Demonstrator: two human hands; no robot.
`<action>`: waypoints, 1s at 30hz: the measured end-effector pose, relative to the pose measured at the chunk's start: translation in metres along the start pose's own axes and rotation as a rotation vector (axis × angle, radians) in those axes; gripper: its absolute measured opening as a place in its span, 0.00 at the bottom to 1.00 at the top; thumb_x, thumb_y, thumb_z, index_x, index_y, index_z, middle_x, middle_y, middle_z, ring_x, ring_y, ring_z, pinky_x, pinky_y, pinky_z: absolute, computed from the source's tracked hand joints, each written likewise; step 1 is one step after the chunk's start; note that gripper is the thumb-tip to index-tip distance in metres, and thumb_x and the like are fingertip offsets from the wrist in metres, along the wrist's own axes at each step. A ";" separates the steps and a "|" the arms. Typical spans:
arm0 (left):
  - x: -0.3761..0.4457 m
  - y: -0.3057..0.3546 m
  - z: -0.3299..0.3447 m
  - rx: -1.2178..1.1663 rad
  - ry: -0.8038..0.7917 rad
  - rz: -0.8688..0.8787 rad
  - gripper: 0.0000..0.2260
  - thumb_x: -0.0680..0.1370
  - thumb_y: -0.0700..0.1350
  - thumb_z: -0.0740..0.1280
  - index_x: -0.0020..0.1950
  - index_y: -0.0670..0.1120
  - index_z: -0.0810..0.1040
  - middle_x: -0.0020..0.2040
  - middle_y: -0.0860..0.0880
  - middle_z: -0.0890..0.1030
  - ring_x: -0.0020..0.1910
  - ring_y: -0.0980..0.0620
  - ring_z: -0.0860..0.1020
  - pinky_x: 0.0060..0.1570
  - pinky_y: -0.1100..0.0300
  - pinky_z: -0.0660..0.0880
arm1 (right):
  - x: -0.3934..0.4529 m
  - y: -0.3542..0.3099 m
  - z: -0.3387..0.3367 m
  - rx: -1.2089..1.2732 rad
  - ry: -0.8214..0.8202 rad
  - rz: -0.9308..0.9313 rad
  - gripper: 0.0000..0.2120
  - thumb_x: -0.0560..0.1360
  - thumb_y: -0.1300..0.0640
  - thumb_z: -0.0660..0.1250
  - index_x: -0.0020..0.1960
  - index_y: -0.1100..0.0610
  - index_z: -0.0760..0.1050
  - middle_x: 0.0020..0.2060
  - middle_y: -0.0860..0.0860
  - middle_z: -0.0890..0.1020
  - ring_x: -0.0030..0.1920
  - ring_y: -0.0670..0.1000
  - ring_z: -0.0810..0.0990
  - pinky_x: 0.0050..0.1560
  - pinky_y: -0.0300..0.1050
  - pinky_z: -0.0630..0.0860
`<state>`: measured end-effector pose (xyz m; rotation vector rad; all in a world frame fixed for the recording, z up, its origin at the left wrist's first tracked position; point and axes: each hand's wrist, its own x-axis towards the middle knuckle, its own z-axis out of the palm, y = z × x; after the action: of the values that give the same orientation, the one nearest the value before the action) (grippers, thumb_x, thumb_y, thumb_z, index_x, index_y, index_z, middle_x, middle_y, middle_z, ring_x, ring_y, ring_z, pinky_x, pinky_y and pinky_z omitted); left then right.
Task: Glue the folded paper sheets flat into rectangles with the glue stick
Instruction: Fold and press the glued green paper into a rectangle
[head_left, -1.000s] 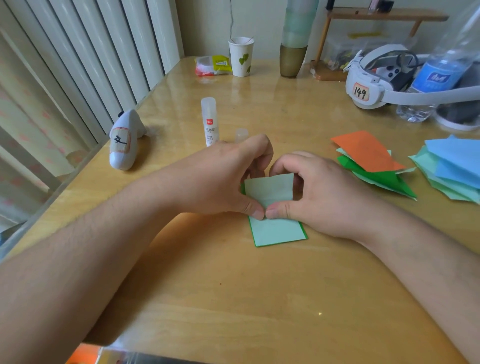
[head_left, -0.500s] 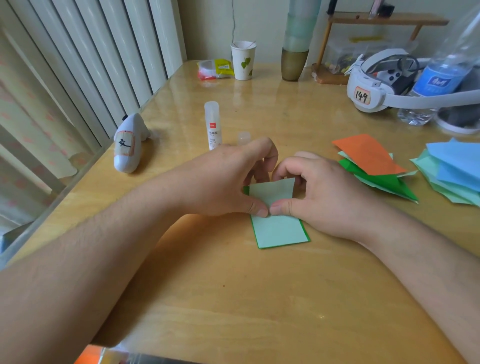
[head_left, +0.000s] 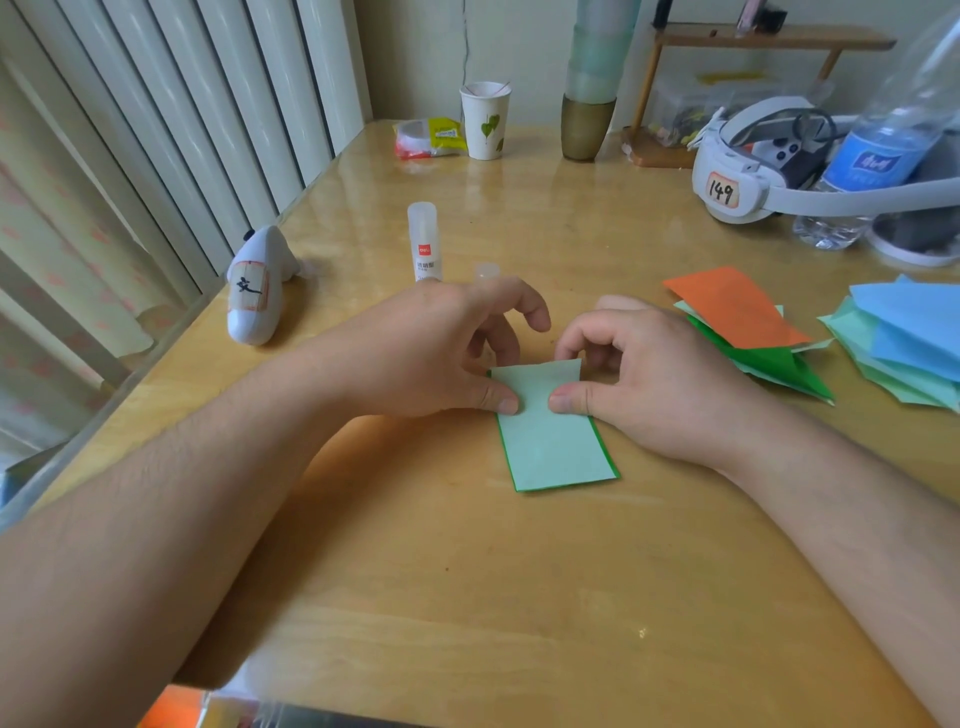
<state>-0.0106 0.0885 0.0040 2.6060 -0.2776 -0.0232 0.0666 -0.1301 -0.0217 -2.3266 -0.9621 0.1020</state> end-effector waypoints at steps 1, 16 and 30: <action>0.000 0.000 0.000 0.005 0.001 0.000 0.27 0.71 0.53 0.81 0.63 0.65 0.70 0.47 0.63 0.83 0.47 0.58 0.77 0.47 0.68 0.73 | 0.000 0.000 0.000 0.002 0.002 -0.003 0.11 0.68 0.48 0.82 0.43 0.42 0.80 0.43 0.44 0.75 0.45 0.41 0.76 0.45 0.44 0.73; 0.005 0.002 0.006 -0.027 0.032 0.028 0.31 0.72 0.48 0.81 0.69 0.62 0.71 0.45 0.59 0.83 0.46 0.56 0.77 0.47 0.70 0.72 | 0.003 -0.004 0.008 -0.056 0.057 -0.035 0.10 0.70 0.44 0.80 0.44 0.44 0.81 0.42 0.46 0.74 0.43 0.42 0.74 0.40 0.42 0.70; 0.008 0.002 0.012 -0.021 0.076 0.038 0.30 0.74 0.47 0.78 0.73 0.61 0.71 0.46 0.58 0.83 0.47 0.54 0.78 0.48 0.67 0.73 | 0.006 -0.002 0.011 -0.051 0.107 -0.063 0.08 0.72 0.46 0.79 0.44 0.46 0.81 0.41 0.46 0.74 0.44 0.48 0.76 0.48 0.51 0.76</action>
<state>-0.0043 0.0798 -0.0051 2.5736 -0.2983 0.0861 0.0662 -0.1196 -0.0284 -2.3196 -0.9938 -0.0728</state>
